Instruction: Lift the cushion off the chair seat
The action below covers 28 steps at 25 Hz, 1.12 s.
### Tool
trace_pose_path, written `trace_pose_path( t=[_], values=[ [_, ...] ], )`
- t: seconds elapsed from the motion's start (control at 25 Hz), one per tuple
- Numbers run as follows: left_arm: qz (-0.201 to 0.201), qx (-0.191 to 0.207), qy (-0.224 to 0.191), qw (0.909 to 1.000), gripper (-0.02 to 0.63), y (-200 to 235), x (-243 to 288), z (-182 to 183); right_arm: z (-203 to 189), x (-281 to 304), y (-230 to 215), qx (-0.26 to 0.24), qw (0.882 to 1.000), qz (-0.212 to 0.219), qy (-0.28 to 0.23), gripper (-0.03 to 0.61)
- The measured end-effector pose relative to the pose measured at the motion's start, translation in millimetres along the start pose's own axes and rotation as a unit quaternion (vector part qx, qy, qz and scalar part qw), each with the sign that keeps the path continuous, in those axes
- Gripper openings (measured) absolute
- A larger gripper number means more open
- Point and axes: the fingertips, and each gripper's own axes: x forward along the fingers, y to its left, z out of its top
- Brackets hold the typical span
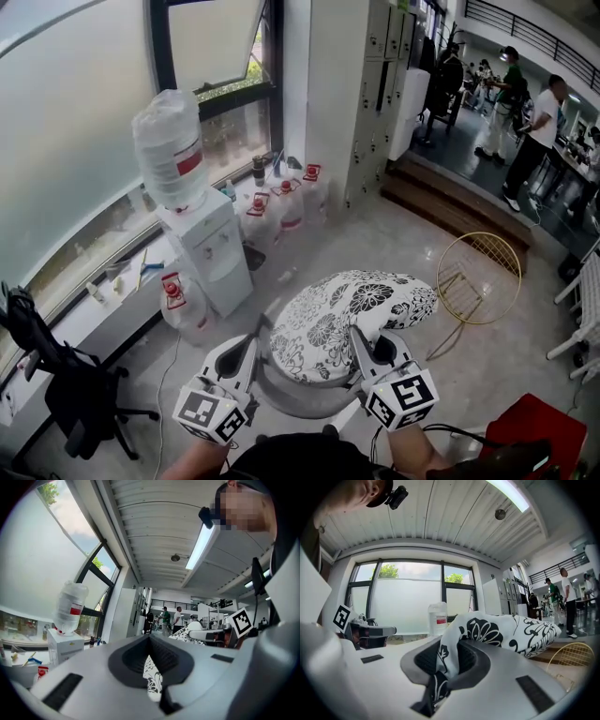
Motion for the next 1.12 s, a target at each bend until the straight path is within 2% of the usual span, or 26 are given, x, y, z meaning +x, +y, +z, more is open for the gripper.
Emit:
trace_pose_path(
  t=[0.28,0.48,0.72,1.12],
  values=[
    [-0.009,0.029,-0.018,0.9994,0.008,3.7,-8.5,15.1,11.4,-2.7,8.4,-0.014,1.000,-0.007,-0.014,0.040],
    [0.012,0.019,-0.025,0.9994,0.008,9.5,-11.2,16.9,9.0,-3.2,7.0,-0.007,1.000,-0.013,-0.015,0.040],
    [0.006,0.031,-0.042,0.9986,0.008,1.0,-16.1,23.9,8.7,-5.2,6.7,-0.005,1.000,-0.019,-0.020,0.040],
    [0.014,0.031,-0.036,0.9988,0.008,-0.3,-20.2,15.1,8.3,-10.4,3.8,-0.003,0.999,-0.026,-0.023,0.040]
  ],
)
